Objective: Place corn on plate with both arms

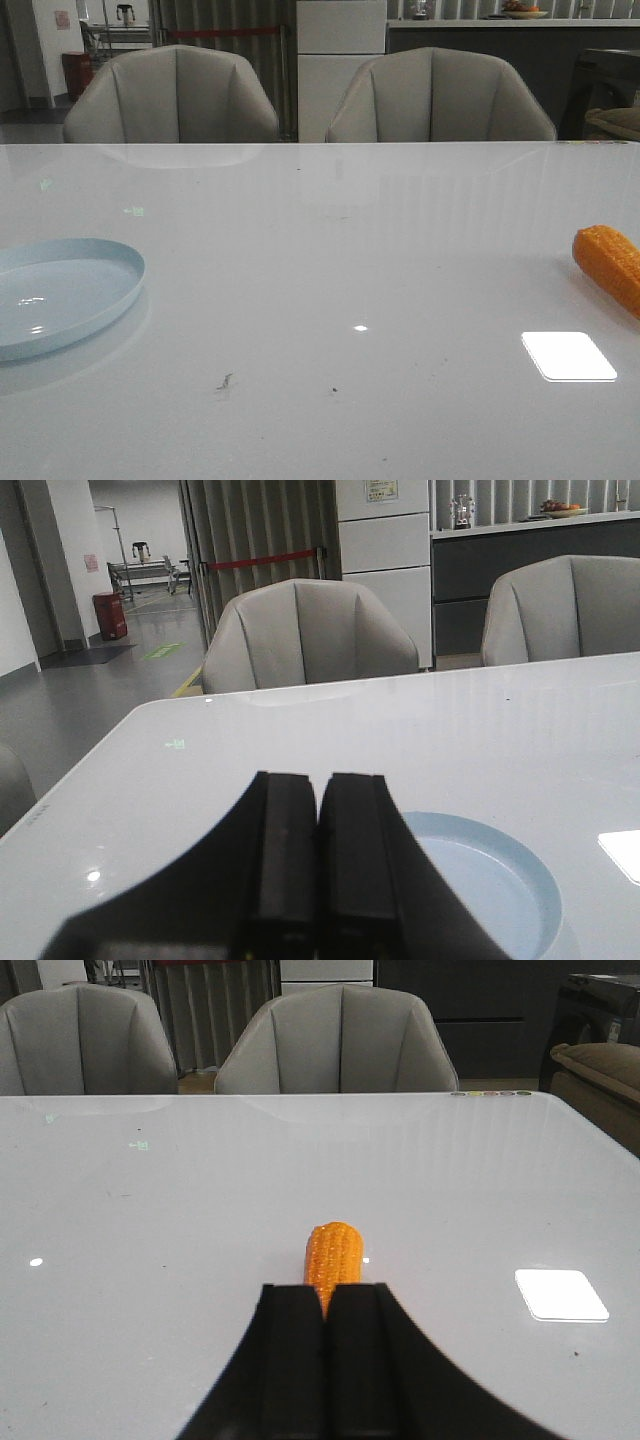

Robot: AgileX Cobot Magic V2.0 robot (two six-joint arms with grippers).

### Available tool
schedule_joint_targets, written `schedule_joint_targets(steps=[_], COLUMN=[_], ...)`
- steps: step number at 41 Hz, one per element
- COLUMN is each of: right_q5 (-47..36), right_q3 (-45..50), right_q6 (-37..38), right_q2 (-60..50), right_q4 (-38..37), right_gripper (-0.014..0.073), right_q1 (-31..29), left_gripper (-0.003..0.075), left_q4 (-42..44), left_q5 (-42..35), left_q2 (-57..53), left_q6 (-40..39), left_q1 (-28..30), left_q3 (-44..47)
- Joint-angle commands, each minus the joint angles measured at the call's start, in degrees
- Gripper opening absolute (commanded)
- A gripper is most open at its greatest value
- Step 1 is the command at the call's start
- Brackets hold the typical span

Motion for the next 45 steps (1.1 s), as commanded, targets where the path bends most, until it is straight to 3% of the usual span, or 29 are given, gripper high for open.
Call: schedule_joint_targets(steps=[1,18,31,45], right_q5=[-4.7,-4.7,-5.28,-22.87], right_q3=[-1.29,-1.29,-1.29,-1.29], right_q6=[-0.13,-0.13,-0.13,0.16], right_q2=[-1.23,-1.23,-1.23,-1.23], right_q4=[-0.4,-0.4,-0.4,-0.4], right_gripper=[0.0055,0.0055,0.0055,0.0055], right_q1=[-0.37,-0.37,-0.37,-0.37], left_gripper=[0.0089,0.0089,0.0089,0.0089], left_q4=[-0.56,-0.56,-0.56,-0.56], left_q5=[-5.08,-6.71,-27.08,-24.64], left_q2=[-0.25,-0.25,-0.25,0.48], left_q6=[-0.58,-0.58,-0.58,-0.58], left_q1=[-0.04,-0.04,-0.04,-0.04], left_q3=[2.15,2.15,2.05,-6.19])
